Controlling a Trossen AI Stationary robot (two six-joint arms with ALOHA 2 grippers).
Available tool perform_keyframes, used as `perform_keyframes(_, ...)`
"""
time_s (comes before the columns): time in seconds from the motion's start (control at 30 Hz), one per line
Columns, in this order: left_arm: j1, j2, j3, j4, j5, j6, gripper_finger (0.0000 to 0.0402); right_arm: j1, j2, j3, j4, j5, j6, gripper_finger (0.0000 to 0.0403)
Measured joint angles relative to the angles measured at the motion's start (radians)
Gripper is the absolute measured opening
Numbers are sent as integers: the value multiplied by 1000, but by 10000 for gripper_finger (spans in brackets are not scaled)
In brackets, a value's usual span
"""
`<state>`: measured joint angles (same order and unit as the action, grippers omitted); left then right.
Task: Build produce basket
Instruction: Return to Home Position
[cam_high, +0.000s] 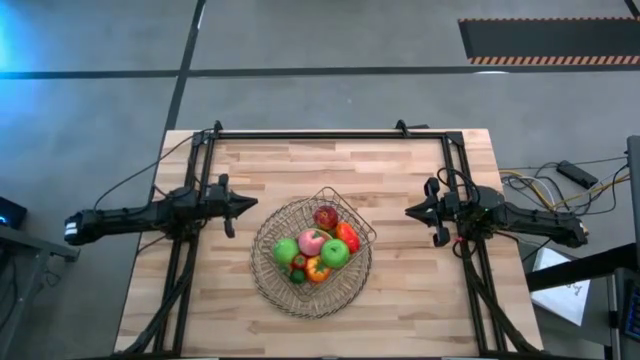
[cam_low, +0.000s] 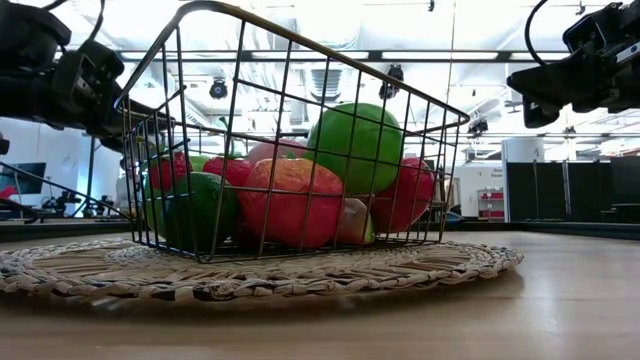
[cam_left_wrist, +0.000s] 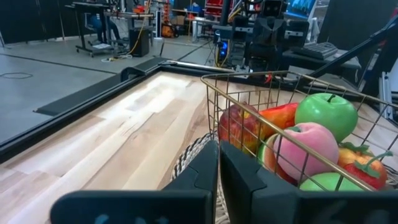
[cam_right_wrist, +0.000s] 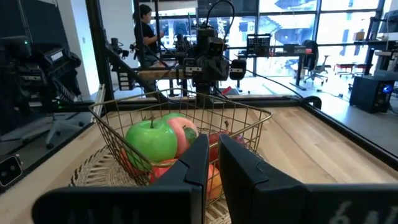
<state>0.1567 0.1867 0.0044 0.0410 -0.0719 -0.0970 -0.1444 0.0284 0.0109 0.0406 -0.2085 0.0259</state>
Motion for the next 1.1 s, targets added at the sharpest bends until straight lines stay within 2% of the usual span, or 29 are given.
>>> perform_keyframes(1.1,0,46,0,0,0,0,0,0,0,0,1,0,0,27)
